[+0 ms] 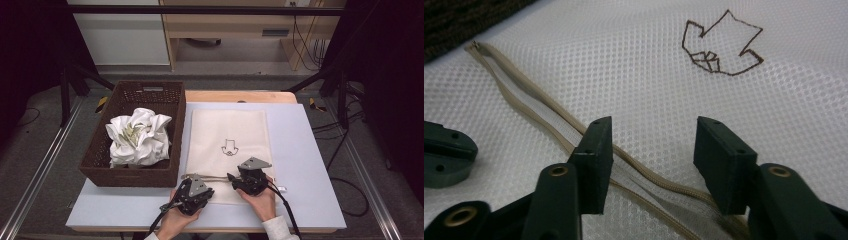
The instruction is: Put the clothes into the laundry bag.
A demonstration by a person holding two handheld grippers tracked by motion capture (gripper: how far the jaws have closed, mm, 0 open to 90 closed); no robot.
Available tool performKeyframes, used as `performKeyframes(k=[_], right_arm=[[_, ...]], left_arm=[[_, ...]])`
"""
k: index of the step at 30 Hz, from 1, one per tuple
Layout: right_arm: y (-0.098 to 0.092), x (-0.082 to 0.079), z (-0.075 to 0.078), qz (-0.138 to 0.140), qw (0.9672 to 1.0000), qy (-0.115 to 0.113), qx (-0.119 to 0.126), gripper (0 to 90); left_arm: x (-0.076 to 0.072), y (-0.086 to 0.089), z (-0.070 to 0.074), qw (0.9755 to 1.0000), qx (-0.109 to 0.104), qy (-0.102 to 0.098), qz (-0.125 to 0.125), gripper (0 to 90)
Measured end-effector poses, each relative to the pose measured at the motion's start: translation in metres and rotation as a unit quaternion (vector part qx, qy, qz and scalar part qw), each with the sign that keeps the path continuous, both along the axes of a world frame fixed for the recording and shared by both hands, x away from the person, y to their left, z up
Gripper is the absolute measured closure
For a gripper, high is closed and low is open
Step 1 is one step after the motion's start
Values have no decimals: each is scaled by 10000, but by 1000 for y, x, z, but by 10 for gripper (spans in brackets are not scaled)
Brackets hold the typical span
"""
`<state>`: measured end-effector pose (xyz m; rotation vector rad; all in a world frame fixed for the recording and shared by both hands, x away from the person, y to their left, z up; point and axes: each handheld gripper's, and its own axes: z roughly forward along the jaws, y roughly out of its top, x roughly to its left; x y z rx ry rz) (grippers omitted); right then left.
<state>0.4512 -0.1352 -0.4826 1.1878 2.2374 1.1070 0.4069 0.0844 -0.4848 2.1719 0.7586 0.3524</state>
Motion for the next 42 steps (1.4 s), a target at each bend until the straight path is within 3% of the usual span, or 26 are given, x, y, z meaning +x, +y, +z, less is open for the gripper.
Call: performKeyframes(k=[2, 6, 11, 14, 19, 26, 29, 32, 35, 38, 39, 40, 42], right_arm=[[1, 1, -3, 64, 9999, 13, -132, 573], [1, 1, -3, 117, 9998, -26, -164, 643], [0, -1, -2, 133, 9996, -16, -251, 795], [0, -2, -1, 316, 9991, 59, -278, 791], [0, 0, -2, 343, 9992, 47, -224, 789], [2, -1, -3, 321, 9992, 19, -221, 893], [1, 0, -2, 304, 9994, 63, -162, 897], [0, -1, 1, 302, 9995, -18, -112, 898], [-3, -3, 7, 260, 9995, -125, 88, 898], [-4, -3, 10, 271, 9994, -147, 127, 899], [-4, -4, 10, 280, 9994, -170, 135, 899], [-3, -4, 11, 230, 9995, -194, 141, 899], [-4, -4, 11, 244, 9994, -218, 131, 899]], left_arm=[[0, -1, -1, 10000, -21, -36, 18, 841], [-1, -1, -1, 10000, -28, -32, 30, 843], [-1, -1, 0, 10000, -4, -18, 40, 848], [-1, -1, 0, 10000, -6, -12, 46, 850], [-1, -2, 0, 10000, 13, -17, 45, 853], [-1, -2, 0, 10000, 16, 6, 23, 892], [-1, -2, 0, 10000, 23, 3, 14, 894], [0, -2, 1, 10000, 28, 9, 11, 894], [2, -3, 5, 10000, 60, -37, 18, 890], [4, -2, 11, 9999, 26, -108, 62, 811], [7, -1, 16, 9998, -31, -167, 112, 811], [13, -3, 24, 9995, -35, -267, 170, 737], [18, -4, 28, 9990, -48, -367, 260, 701]])
